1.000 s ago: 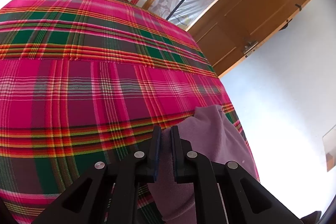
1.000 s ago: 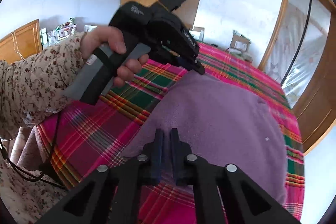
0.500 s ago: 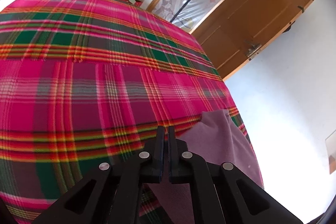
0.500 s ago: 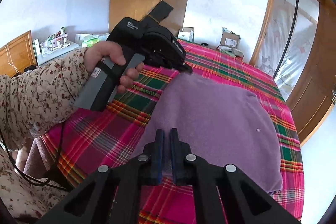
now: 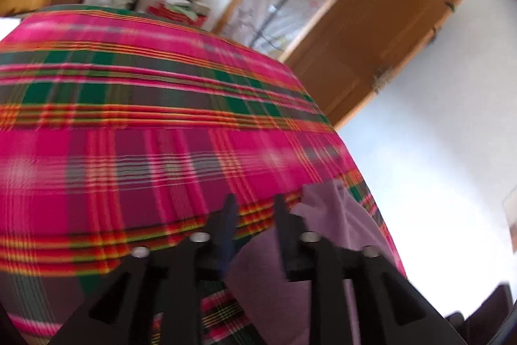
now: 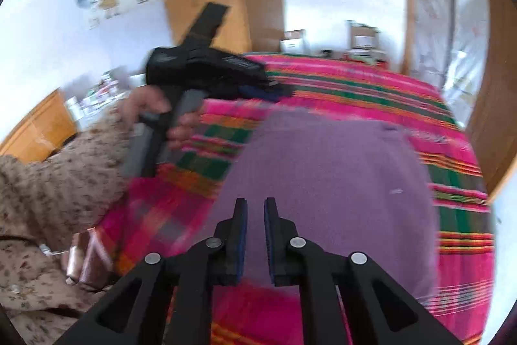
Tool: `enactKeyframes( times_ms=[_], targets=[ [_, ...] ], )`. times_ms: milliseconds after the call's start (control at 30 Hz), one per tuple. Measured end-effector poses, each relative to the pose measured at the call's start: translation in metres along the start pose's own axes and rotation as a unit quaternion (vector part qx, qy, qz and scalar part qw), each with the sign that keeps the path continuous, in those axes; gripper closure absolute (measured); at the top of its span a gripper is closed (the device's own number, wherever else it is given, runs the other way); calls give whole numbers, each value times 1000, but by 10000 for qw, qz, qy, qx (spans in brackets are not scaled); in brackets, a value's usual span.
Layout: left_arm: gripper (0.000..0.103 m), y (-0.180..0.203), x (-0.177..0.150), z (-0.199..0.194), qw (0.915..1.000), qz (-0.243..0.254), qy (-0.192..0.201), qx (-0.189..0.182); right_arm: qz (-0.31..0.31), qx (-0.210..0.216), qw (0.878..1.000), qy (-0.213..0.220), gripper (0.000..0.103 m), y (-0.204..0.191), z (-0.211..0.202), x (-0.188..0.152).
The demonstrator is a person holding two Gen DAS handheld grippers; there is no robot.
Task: Fold clothes
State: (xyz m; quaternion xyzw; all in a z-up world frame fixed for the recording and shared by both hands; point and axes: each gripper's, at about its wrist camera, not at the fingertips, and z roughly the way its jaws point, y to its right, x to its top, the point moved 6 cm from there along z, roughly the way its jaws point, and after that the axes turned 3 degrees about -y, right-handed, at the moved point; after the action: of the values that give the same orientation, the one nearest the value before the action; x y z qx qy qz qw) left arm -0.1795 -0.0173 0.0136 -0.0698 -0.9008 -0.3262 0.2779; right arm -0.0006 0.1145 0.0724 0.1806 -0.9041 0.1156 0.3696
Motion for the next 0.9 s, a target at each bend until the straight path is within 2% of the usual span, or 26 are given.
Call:
enactKeyframes(
  times_ms=[100, 200, 300, 367, 567, 700, 800, 833, 867, 900],
  targets=[
    [72, 11, 3, 19, 9984, 351, -440, -99, 512, -246, 9984, 40, 89, 34, -2, 2],
    [72, 20, 7, 28, 9966, 641, -505, -127, 1142, -268, 9931, -17, 85, 66, 1, -4],
    [72, 36, 7, 39, 9906, 1090, -764, -310, 1485, -328, 9883, -131, 85, 82, 5, -12],
    [72, 44, 7, 46, 9868, 1368, -831, -238, 1504, -410, 9877, -126, 85, 87, 4, -13],
    [72, 61, -3, 67, 9696, 1951, -1387, -514, 1583, -588, 9856, 12, 84, 105, -4, -6],
    [72, 62, -10, 75, 9647, 1962, -1621, -682, 1619, -558, 9852, -86, 84, 109, 4, -8],
    [72, 59, -10, 82, 9642, 1882, -1731, -709, 1610, -511, 9856, -113, 84, 110, 8, -8],
    [74, 58, -10, 84, 9644, 1853, -1743, -722, 1608, -498, 9857, -117, 84, 111, 10, -7],
    [80, 56, -9, 85, 9649, 1840, -1734, -704, 1624, -481, 9855, -125, 84, 112, 12, -7],
    [92, 55, -7, 86, 9661, 1832, -1706, -635, 1642, -471, 9852, -135, 84, 112, 13, -8]
  ],
)
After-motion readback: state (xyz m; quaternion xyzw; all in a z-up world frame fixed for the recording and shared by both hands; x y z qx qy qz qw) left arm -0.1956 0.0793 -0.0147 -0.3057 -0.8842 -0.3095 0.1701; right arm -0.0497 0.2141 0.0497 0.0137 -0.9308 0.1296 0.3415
